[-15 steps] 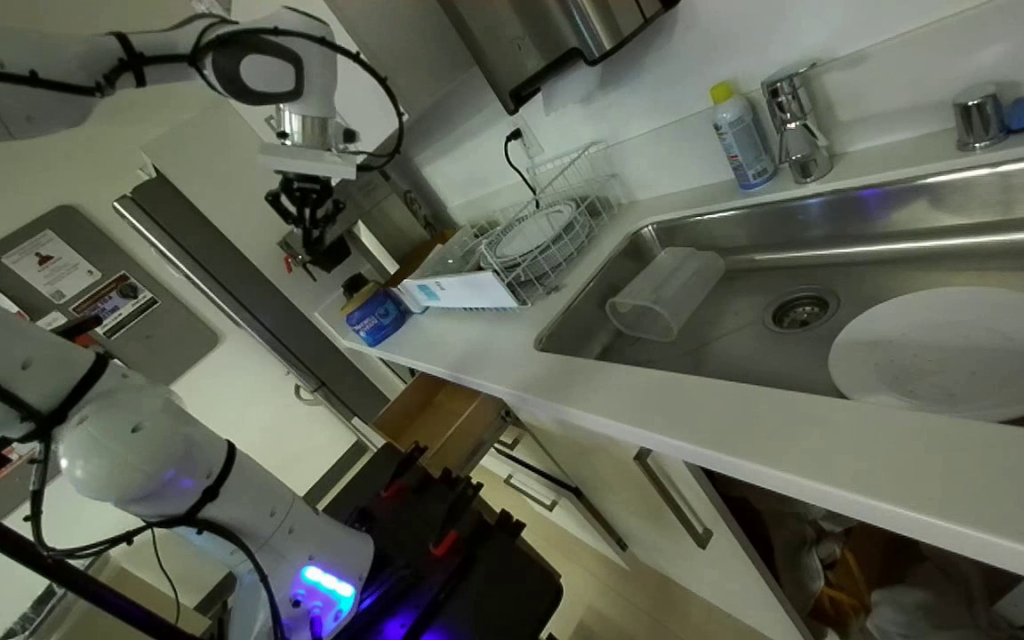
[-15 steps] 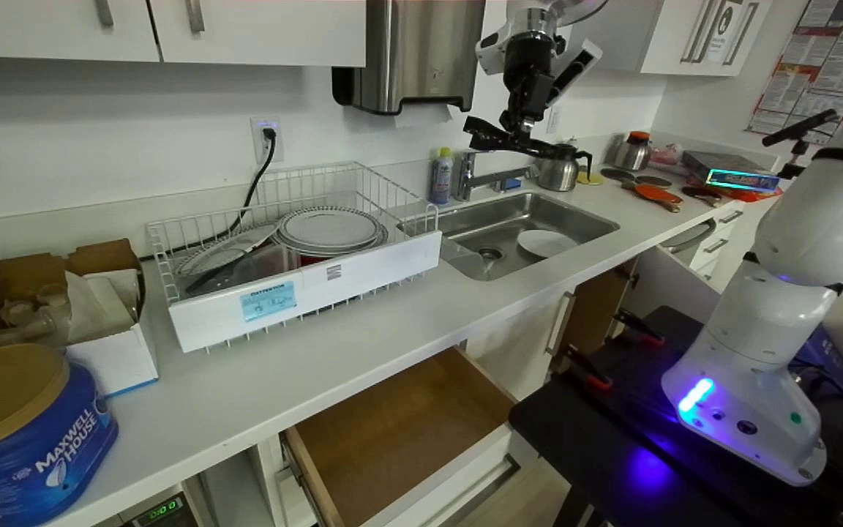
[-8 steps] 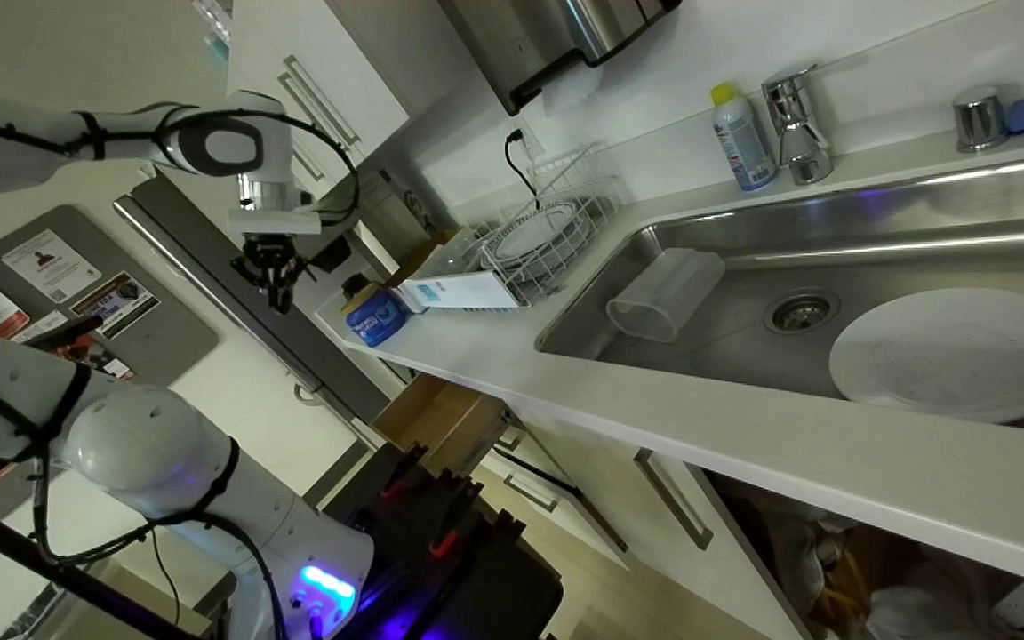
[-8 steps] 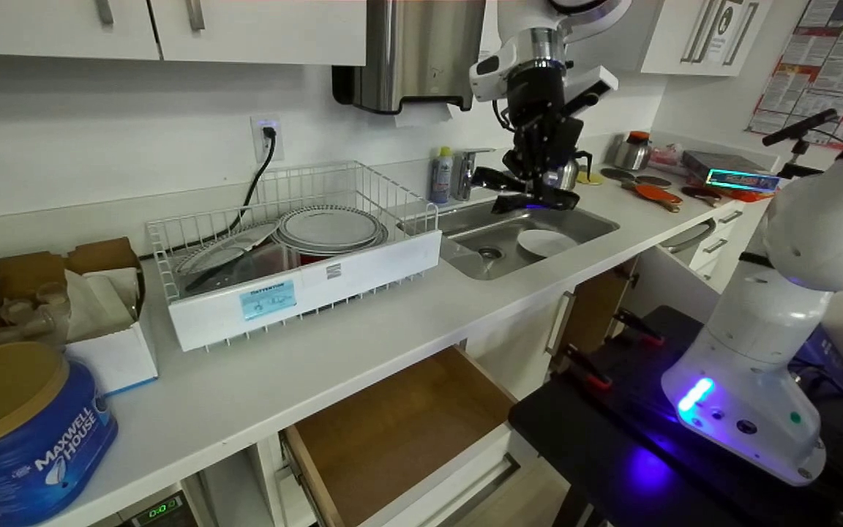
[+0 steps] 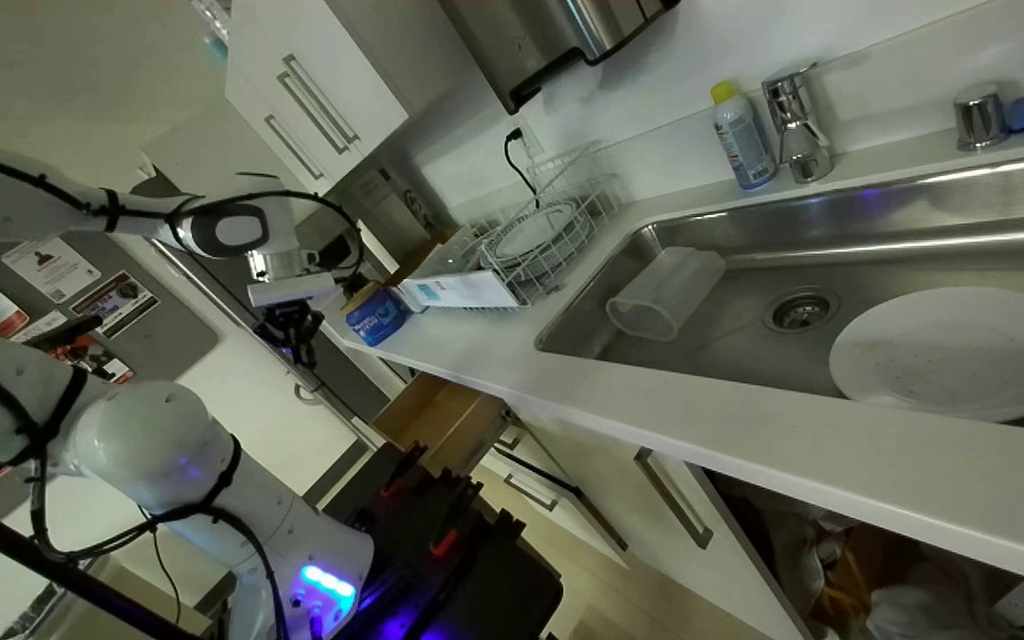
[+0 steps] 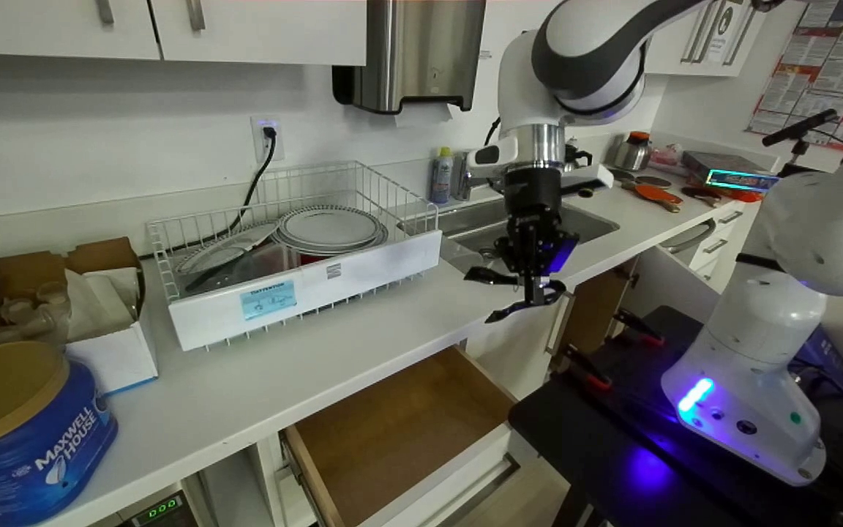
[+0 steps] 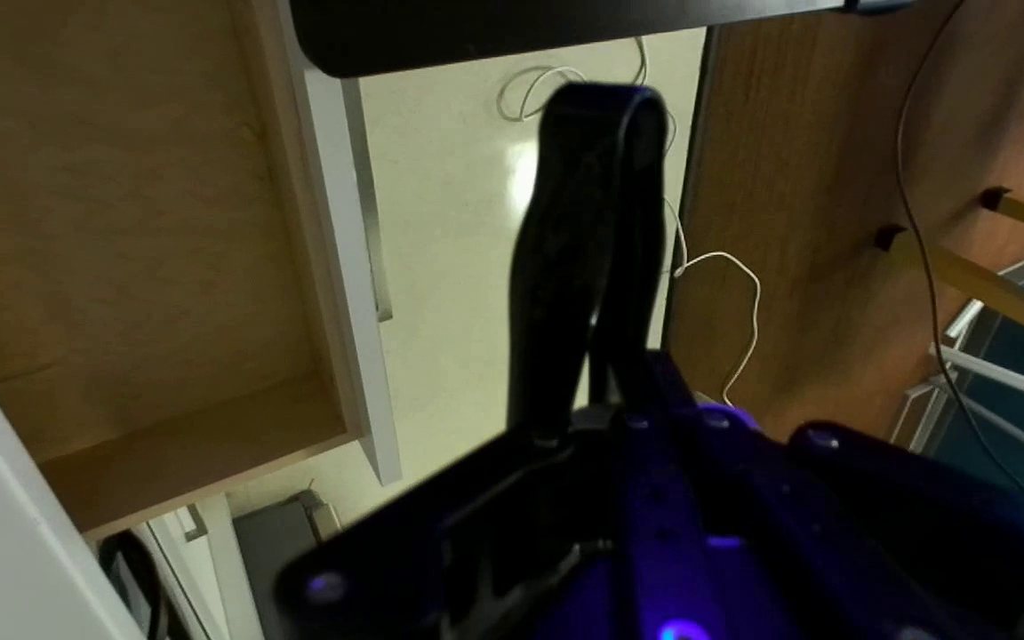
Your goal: Remove the black tongs from the sink and place them inside the open drawer on the left
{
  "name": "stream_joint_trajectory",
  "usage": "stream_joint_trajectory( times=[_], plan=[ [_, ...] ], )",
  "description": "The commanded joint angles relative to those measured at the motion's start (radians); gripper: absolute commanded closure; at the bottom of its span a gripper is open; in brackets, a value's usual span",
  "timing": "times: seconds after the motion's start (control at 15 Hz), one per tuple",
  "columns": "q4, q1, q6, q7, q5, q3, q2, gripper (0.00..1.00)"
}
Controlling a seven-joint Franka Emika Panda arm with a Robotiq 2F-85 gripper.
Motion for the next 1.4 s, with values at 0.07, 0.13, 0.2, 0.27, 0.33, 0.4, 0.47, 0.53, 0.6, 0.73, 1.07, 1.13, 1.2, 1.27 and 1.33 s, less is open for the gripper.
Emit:
stream_joint_trajectory(
  times=[0.07, 0.13, 0.2, 0.27, 0.33, 0.4, 0.47, 0.53, 0.6, 0.73, 1.07, 1.13, 1.2, 1.27, 1.33],
  plan=[
    [-0.069, 0.041, 0.156, -0.111, 0.086, -0.008, 0.104, 0.99],
    [-0.057, 0.034, 0.106, -0.059, 0.040, -0.003, 0.058, 0.97],
    [-0.065, 0.033, 0.126, -0.080, 0.056, -0.001, 0.081, 0.97],
    [-0.066, 0.031, 0.133, -0.089, 0.060, 0.000, 0.100, 0.97],
    [-0.066, 0.030, 0.136, -0.096, 0.061, 0.000, 0.111, 0.97],
    [-0.066, 0.030, 0.136, -0.097, 0.062, 0.000, 0.115, 0.97],
    [-0.066, 0.030, 0.136, -0.097, 0.062, 0.000, 0.115, 0.99],
    [-0.073, 0.031, 0.190, -0.066, 0.036, 0.021, 0.117, 0.99],
    [-0.081, 0.035, 0.241, -0.051, 0.014, 0.038, 0.125, 0.99],
    [-0.097, 0.047, 0.370, -0.025, -0.021, 0.069, 0.148, 0.99],
    [-0.141, 0.103, 0.743, 0.017, -0.024, 0.137, 0.295, 0.99],
    [-0.150, 0.112, 0.820, 0.033, -0.038, 0.150, 0.332, 0.99],
    [-0.156, 0.121, 0.895, 0.032, -0.045, 0.161, 0.381, 0.99],
    [-0.155, 0.126, 0.958, 0.029, -0.047, 0.169, 0.429, 0.99],
    [-0.150, 0.127, 1.014, 0.024, -0.044, 0.181, 0.483, 0.99]
  ],
)
